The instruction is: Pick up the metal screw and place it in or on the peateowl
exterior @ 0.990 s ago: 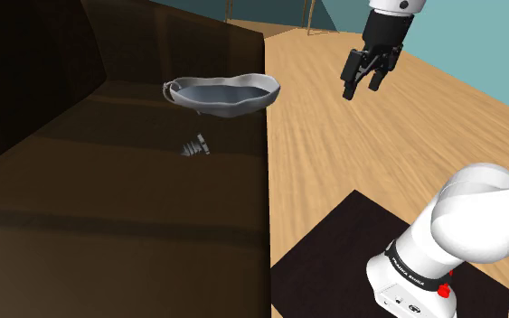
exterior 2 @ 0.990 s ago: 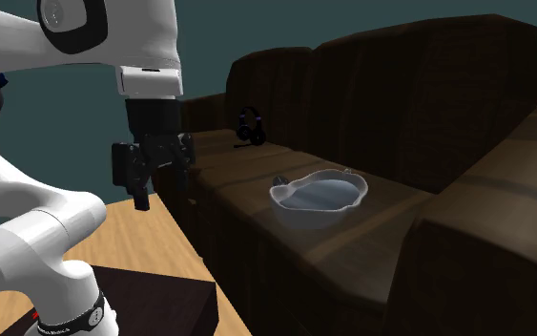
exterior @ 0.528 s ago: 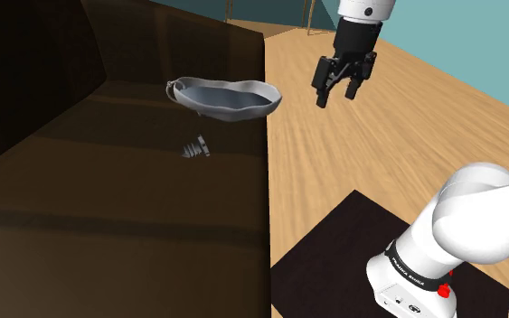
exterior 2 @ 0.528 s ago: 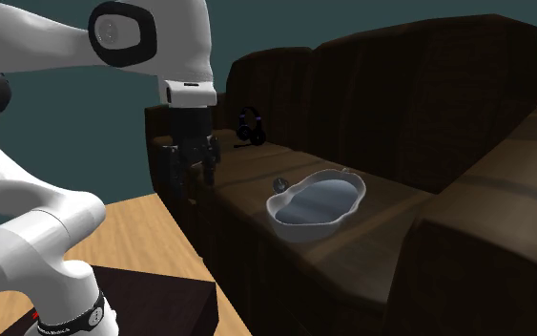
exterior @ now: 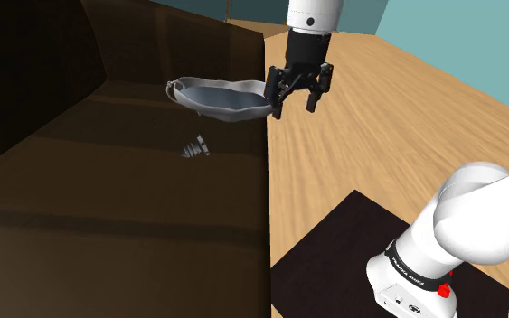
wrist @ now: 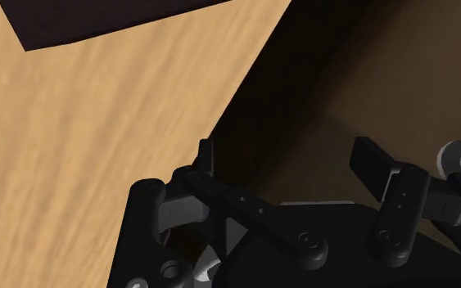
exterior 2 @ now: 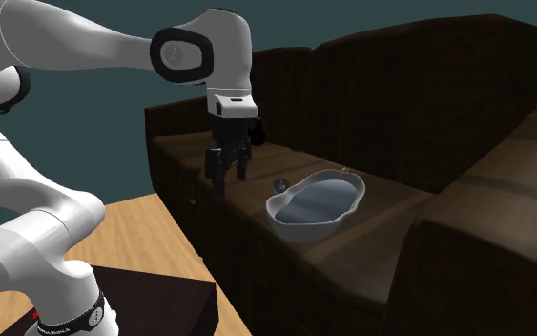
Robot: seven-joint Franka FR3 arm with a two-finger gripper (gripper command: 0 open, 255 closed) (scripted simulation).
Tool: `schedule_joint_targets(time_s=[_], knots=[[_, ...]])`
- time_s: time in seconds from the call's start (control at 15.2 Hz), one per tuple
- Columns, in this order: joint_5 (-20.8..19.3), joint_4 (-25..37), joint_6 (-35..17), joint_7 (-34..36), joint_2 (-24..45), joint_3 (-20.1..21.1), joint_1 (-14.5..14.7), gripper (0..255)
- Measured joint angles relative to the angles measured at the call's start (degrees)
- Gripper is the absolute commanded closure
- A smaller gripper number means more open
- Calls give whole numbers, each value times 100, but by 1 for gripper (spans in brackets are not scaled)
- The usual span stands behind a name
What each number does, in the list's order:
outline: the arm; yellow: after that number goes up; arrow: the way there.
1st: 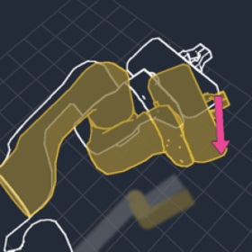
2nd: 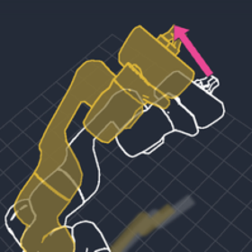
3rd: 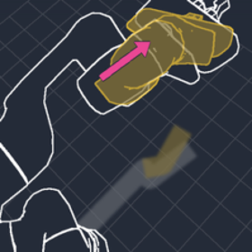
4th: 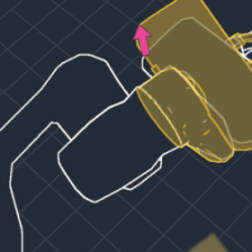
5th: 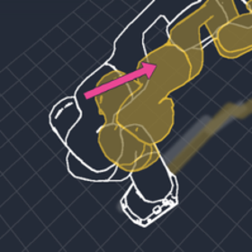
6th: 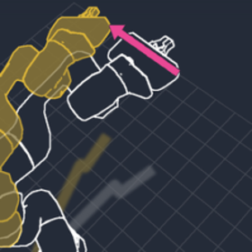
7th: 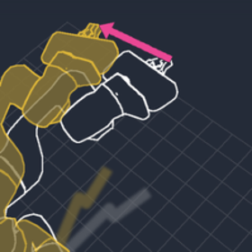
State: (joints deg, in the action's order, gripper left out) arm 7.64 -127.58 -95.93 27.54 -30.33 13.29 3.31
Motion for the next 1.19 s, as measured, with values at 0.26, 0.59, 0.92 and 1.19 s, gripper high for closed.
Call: schedule_joint_targets(time_s=[0.26,0.59,0.92,1.19], knots=[[199,369,-227,493,596,321,60,0],[307,1087,-476,1185,1546,748,138,0],[202,1978,-677,1889,2612,1100,259,0],[120,2369,-774,2234,3092,1236,365,0]])
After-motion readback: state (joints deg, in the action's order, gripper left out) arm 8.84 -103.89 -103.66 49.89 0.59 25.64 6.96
